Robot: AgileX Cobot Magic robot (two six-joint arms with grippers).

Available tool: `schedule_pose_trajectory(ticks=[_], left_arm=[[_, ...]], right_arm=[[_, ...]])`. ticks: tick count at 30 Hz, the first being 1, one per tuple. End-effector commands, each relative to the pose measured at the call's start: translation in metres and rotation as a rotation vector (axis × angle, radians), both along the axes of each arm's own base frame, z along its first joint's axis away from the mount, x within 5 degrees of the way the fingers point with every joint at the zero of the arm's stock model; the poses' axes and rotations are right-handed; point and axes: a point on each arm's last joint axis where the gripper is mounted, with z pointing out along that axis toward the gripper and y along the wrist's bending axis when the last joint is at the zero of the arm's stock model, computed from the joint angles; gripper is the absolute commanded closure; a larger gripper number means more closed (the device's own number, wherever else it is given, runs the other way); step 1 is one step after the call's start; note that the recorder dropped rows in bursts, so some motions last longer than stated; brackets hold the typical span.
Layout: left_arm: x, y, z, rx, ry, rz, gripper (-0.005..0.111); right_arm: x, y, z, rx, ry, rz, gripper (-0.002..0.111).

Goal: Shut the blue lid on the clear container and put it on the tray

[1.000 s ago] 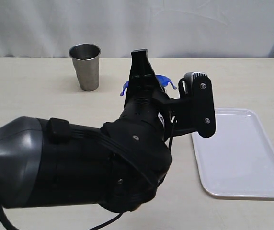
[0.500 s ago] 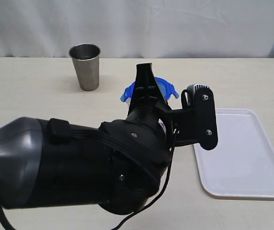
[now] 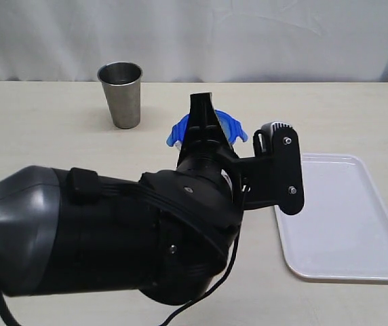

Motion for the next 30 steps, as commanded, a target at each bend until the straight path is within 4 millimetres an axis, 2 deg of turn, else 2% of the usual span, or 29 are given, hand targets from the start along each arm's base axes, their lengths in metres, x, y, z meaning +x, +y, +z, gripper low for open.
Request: schedule_pose_trajectory(ticks=[1, 14, 21, 24, 30], left_arm=[[-0.0028, 0.0001, 0.0038, -0.013, 0.007, 0.012, 0.107], [-0.0047, -0.0042, 0.0025, -0.037, 0.03, -0.03, 0.106], [-0.0038, -0.0022, 0.0031, -0.028, 0.02, -0.009, 0.073], [-0.0035, -0.0013, 0.0033, -0.024, 0.016, 0.001, 0.068], [-0.0036, 0.0003, 0.0025, -0.024, 0.026, 0.021, 0.066]], right_arm=[[-0.0001, 0.0002, -0.0005, -0.002, -0.003, 0.003, 0.104], [-0.0001, 0.0002, -0.0005, -0.002, -0.003, 0.003, 0.104], [-0.0001, 0.0002, -0.0005, -0.002, -0.003, 0.003, 0.104], [-0.0001, 0.0002, -0.0005, -0.002, -0.003, 0.003, 0.104], [-0.0001, 0.0002, -0.0005, -0.002, -0.003, 0.003, 0.104]])
